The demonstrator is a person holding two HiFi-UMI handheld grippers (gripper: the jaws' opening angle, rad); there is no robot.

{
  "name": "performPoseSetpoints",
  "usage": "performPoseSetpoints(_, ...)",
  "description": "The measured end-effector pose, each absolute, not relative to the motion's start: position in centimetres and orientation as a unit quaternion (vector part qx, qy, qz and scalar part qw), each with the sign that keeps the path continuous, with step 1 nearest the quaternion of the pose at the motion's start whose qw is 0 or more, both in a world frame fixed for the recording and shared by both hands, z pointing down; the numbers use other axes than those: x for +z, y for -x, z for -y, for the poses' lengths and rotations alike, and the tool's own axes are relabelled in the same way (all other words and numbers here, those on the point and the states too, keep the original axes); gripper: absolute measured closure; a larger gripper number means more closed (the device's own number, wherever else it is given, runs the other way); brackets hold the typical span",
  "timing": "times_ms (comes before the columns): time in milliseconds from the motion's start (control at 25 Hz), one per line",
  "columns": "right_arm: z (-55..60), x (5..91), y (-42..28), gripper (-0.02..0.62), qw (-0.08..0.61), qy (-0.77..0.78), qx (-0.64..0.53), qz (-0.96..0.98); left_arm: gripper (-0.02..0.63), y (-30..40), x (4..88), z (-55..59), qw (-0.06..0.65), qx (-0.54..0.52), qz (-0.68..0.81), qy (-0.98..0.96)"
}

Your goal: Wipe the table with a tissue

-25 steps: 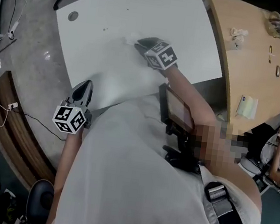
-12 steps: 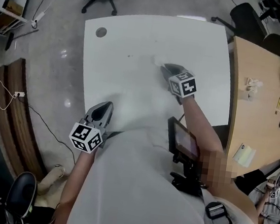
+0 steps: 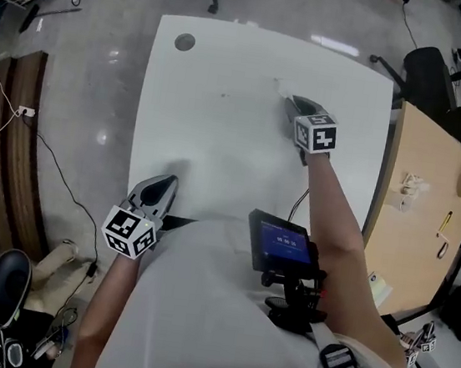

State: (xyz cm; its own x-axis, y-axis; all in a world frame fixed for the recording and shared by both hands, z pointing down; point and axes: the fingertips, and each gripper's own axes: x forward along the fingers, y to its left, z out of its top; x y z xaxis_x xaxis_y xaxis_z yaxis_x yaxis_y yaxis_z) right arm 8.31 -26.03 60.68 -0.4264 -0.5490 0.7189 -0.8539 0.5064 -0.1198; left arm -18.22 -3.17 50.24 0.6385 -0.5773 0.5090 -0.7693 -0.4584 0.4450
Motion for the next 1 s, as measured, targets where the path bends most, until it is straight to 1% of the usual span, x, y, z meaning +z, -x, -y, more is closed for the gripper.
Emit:
performPoseSetpoints(400, 32.1, 61.7, -7.1, 0.535, 0.402, -0.390, 0.162, 0.813, 0.601, 18.8, 50.9, 2.6, 0.350, 0.153, 0.421, -0.822)
performPoseSetpoints(520, 32.3, 61.7, -6.5, 0.535, 0.433, -0.379, 0.129, 0.807, 0.601, 18.8, 50.9, 2.7, 0.350, 0.154, 0.425, -0.820)
performPoseSetpoints(720, 31.5, 61.8, -5.1, 0.537, 0.507, -0.346, 0.037, 0.789, 0.600, 18.3, 51.1, 2.5, 0.351, 0.154, 0.418, -0.823)
performPoseSetpoints(1000, 30.5, 62.4, -3.6, 0.538, 0.560, -0.279, -0.002, 0.780, 0.601, 18.1, 51.2, 2.6, 0.349, 0.157, 0.411, -0.827)
